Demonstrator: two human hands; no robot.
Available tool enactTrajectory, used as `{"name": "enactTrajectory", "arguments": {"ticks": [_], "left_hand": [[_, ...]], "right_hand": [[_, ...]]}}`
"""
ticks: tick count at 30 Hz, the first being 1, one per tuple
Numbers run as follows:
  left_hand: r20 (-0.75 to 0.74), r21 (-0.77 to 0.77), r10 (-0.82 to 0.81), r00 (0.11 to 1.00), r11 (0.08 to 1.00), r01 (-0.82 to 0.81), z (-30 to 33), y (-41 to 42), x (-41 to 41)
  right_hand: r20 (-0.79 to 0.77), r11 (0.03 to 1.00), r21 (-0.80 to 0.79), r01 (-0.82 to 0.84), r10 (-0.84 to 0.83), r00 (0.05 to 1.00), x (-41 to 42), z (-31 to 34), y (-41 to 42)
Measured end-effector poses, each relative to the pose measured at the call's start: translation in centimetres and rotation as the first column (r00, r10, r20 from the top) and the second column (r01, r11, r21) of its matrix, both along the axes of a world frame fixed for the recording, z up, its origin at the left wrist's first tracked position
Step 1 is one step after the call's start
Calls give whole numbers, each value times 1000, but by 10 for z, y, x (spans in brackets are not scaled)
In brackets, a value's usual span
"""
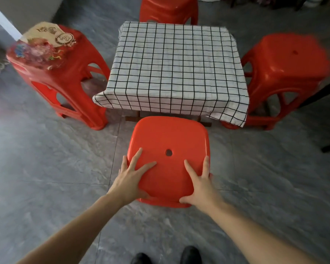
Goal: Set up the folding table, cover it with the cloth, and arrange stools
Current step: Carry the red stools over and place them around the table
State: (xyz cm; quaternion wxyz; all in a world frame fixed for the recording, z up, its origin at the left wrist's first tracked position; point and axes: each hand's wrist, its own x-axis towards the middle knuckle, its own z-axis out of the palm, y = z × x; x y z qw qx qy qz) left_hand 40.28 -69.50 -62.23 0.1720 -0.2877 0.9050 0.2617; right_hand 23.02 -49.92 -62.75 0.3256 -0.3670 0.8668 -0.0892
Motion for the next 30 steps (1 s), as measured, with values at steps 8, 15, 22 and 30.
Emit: {"name": "enactTrajectory", "arguments": {"ticks": [8,15,22,30], "left_hand": [[44,22,50,998,998,-51,2,-22,-11],[56,17,91,994,996,-92,1,-7,-2],[61,20,98,993,995,-99,3,12,12],[85,29,67,994,997,-69,10,31,18]], "right_hand": [[25,999,37,-1,0,1000,-16,0,-32],[27,999,43,-2,1,1000,-12,4,-29],[6,999,53,-12,11,1000,4,7,-15],[20,999,50,11,-12,1000,13,9,6]]}}
